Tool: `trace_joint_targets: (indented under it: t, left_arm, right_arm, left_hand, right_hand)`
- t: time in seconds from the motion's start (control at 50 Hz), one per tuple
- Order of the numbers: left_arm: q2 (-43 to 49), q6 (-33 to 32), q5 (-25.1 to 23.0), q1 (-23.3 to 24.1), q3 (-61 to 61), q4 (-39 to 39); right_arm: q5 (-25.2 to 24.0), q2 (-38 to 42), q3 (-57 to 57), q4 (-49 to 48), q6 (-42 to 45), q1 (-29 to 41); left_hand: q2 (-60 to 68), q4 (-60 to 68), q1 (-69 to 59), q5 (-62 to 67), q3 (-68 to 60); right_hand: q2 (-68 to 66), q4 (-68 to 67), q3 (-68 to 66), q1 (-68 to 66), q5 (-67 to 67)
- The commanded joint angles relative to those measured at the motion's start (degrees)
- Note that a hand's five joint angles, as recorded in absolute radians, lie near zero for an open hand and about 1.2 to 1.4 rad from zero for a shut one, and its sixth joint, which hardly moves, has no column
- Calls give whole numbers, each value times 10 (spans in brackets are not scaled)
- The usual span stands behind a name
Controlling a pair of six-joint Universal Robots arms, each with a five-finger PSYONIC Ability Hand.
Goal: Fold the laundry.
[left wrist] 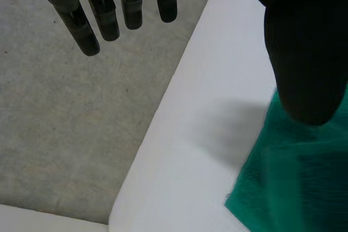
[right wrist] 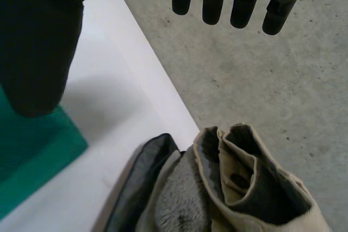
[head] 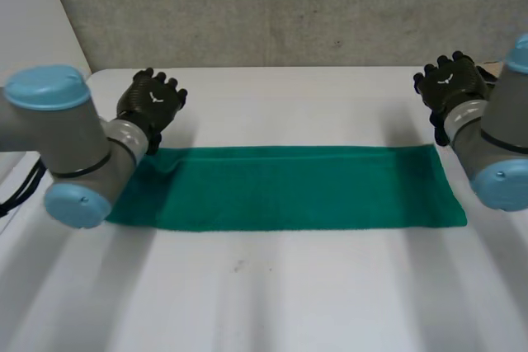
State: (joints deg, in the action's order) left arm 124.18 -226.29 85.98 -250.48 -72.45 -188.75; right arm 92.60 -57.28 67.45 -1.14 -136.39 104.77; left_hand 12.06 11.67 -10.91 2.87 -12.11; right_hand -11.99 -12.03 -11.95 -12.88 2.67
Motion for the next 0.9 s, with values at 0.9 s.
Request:
trace_joint_targets:
  t: [0.9]
  left_arm:
    - [-51,151,-34,-35,-100,-89]
  right_arm:
    - [-150,-99,226,98,-89,-127]
  left_hand:
    - [-18,-15,7,-27,19]
  right_hand:
    - [-144,-144,-144,-135,137]
